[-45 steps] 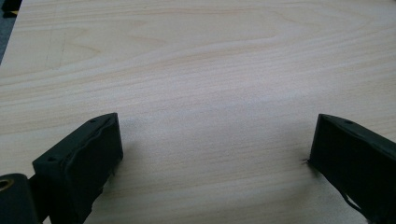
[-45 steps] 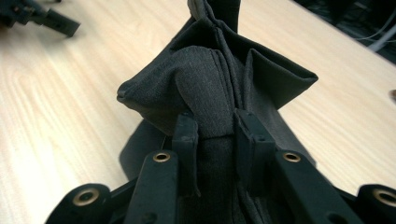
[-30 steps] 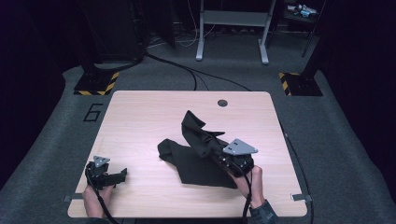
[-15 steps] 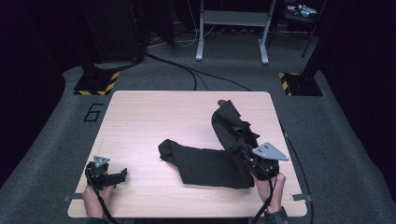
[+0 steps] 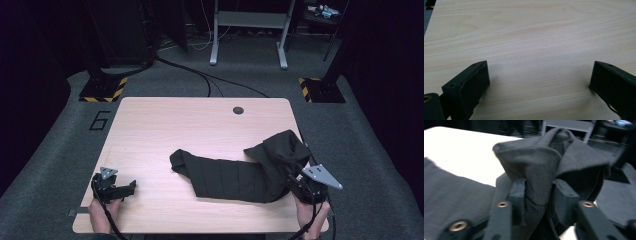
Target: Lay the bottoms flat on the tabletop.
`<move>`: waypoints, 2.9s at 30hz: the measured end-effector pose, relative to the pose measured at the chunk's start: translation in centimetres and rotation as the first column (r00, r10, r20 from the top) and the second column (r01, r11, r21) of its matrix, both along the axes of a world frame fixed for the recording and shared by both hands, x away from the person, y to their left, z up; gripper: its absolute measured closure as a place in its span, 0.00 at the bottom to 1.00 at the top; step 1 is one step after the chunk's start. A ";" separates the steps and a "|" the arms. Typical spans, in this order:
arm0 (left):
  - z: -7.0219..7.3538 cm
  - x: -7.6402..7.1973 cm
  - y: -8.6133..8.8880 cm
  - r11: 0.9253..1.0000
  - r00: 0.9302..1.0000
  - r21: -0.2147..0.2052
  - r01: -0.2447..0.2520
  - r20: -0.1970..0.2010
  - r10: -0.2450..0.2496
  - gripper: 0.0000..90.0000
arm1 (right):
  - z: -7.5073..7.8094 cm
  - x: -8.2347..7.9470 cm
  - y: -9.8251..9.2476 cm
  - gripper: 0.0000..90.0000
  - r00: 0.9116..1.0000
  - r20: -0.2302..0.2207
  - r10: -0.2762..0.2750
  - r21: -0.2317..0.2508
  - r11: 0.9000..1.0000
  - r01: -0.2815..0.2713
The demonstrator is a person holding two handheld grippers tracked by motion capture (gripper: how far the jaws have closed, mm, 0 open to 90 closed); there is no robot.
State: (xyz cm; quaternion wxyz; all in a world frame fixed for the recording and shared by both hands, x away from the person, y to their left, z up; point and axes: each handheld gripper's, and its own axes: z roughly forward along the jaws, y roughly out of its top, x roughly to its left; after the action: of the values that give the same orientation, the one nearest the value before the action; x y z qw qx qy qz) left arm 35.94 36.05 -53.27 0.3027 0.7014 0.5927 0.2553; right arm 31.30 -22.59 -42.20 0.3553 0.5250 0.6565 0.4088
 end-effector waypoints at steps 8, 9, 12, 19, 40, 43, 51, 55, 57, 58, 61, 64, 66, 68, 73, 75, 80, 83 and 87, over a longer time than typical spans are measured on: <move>0.0 0.0 0.0 1.000 1.000 -0.001 0.000 0.000 0.000 0.02 | 0.6 -1.9 -1.3 0.25 0.993 0.030 -0.117 -0.014 0.993 0.117; 0.0 0.0 0.0 1.000 1.000 0.000 0.000 0.000 0.000 0.02 | 0.5 -1.8 -0.9 0.23 0.994 0.014 -0.106 -0.032 0.994 0.107; 0.0 0.0 0.0 1.000 1.000 0.000 -0.001 0.000 0.001 0.02 | -0.2 -0.5 0.5 0.19 0.998 -0.065 -0.025 -0.101 0.995 0.019; 0.0 0.0 0.0 1.000 1.000 0.000 0.000 0.000 0.000 0.02 | -6.5 5.5 3.6 0.16 0.912 -0.390 0.131 -0.092 0.979 -0.180; 0.0 0.0 0.0 1.000 1.000 0.001 -0.001 -0.001 0.001 0.02 | -8.9 8.2 10.6 0.15 0.885 -0.401 0.237 -0.084 0.952 -0.293; 0.0 0.0 0.0 1.000 1.000 0.001 -0.001 -0.002 0.001 0.02 | -8.9 8.1 11.9 0.15 0.880 -0.400 0.255 -0.078 0.948 -0.310; 0.0 0.0 0.0 1.000 1.000 0.002 0.000 -0.002 0.000 0.02 | -9.0 7.9 15.0 0.15 0.870 -0.391 0.299 -0.081 0.931 -0.356; 0.0 0.0 0.0 1.000 1.000 0.000 0.000 -0.001 0.000 0.02 | -9.1 7.6 16.5 0.15 0.873 -0.383 0.303 -0.078 0.931 -0.357; 0.0 0.0 0.0 1.000 1.000 0.002 0.000 -0.002 0.000 0.02 | -9.1 7.4 17.1 0.15 0.864 -0.387 0.321 -0.078 0.923 -0.378; 0.0 0.0 0.0 1.000 1.000 0.002 0.000 -0.001 0.000 0.02 | -9.1 7.4 17.4 0.15 0.864 -0.381 0.330 -0.079 0.919 -0.386; 0.0 0.0 0.0 1.000 1.000 0.003 0.001 -0.002 -0.001 0.02 | -9.1 7.2 18.1 0.15 0.856 -0.384 0.345 -0.075 0.913 -0.402; 0.0 0.0 0.0 1.000 1.000 0.002 0.000 -0.002 0.000 0.02 | -9.1 7.0 18.5 0.15 0.856 -0.380 0.351 -0.073 0.911 -0.406; 0.0 0.0 0.0 1.000 1.000 0.001 -0.001 -0.002 0.001 0.02 | -9.1 6.8 18.7 0.15 0.857 -0.377 0.351 -0.077 0.911 -0.406; 0.0 0.0 0.0 1.000 1.000 0.001 -0.001 -0.002 0.001 0.02 | -9.1 6.8 18.8 0.15 0.855 -0.376 0.357 -0.084 0.906 -0.415; 0.0 0.0 0.0 1.000 1.000 0.001 -0.001 0.002 0.001 0.03 | -8.5 6.7 18.8 0.17 0.859 -0.357 0.367 -0.072 0.906 -0.417; 0.0 -0.1 0.0 1.000 1.000 0.002 0.002 -0.004 -0.002 0.03 | -8.1 6.4 18.6 0.17 0.858 -0.350 0.377 -0.079 0.900 -0.428; 0.0 0.0 0.0 1.000 1.000 0.000 0.000 -0.002 0.000 0.03 | -6.4 5.0 17.6 0.16 0.879 -0.282 0.384 -0.092 0.902 -0.423; 0.0 0.0 0.1 1.000 1.000 0.000 0.001 -0.002 -0.001 0.03 | -5.0 4.2 15.9 0.16 0.890 -0.243 0.386 -0.095 0.903 -0.418; 0.0 0.0 0.1 1.000 1.000 -0.001 0.002 -0.002 -0.002 0.03 | -3.2 3.0 13.0 0.16 0.915 -0.199 0.352 -0.095 0.922 -0.375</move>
State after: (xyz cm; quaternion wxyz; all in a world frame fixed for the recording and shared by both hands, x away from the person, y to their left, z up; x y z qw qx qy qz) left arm 35.95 36.12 -53.26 0.3027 0.7020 0.5926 0.2540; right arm 34.34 -9.58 -45.35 0.2465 0.4037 0.7971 0.3753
